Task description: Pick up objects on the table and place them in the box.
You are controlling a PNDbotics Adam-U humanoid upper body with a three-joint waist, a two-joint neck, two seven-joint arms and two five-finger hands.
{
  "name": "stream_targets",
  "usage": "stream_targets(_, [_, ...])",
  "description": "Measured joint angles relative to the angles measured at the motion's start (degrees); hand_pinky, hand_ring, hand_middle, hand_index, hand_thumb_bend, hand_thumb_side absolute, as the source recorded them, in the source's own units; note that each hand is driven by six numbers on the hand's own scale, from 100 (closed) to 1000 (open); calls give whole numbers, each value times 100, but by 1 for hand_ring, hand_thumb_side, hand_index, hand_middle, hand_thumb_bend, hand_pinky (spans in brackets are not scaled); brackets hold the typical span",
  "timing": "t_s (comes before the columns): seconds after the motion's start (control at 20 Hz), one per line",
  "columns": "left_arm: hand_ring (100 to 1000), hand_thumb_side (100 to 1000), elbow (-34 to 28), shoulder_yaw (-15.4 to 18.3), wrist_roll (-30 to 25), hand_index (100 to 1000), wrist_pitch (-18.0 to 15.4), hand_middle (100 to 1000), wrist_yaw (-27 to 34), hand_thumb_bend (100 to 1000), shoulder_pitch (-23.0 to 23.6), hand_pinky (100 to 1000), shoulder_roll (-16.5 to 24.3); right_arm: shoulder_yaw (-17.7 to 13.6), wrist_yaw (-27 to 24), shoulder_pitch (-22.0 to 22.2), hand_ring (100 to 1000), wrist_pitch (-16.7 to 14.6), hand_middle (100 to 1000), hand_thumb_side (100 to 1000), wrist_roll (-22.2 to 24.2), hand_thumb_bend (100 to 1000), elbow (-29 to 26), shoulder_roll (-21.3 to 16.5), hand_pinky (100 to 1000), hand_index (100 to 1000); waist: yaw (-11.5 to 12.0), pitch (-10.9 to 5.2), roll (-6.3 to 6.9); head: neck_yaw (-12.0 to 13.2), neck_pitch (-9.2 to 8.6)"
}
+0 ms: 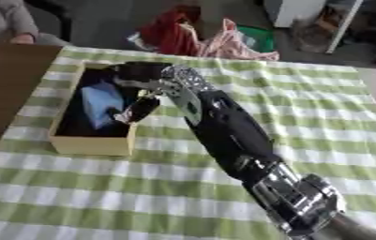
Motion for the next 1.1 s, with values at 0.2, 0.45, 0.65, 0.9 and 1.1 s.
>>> stream_targets(0.2, [877, 581, 0, 0, 0, 686, 0, 747, 0, 100, 3, 648, -18, -14, -189, 15, 1000, 37, 985, 483, 38, 100, -55, -16, 849, 1000, -30, -23, 3, 1, 0])
stream_targets(0.45, [877, 586, 2, 3, 6, 686, 6, 747, 0, 100, 50, 647, -18, -61, -528, 34, 1000, 44, 948, 438, -9, 100, -303, -180, 829, 1000, -165, -91, 3, 44, 43])
stream_targets(0.65, [877, 589, 2, 38, 34, 684, 27, 747, 0, 100, 88, 647, -18, -234, -864, 227, 1000, 44, 915, 417, -275, 100, -617, -482, 808, 998, -353, -113, 3, 152, 51])
stream_targets(0.9, [877, 587, 2, 98, 86, 682, 29, 748, -11, 100, 120, 647, -17, -696, -1291, 703, 1000, 340, 868, 516, -697, 100, -919, -1021, 769, 984, -603, -130, 53, 334, 91])
stream_targets(1.1, [878, 584, 2, 145, 131, 681, 19, 749, -21, 100, 147, 647, -16, -1240, -1662, 1246, 1000, 700, 822, 640, -1063, 100, -1007, -1424, 736, 965, -808, -125, 110, 461, 92])
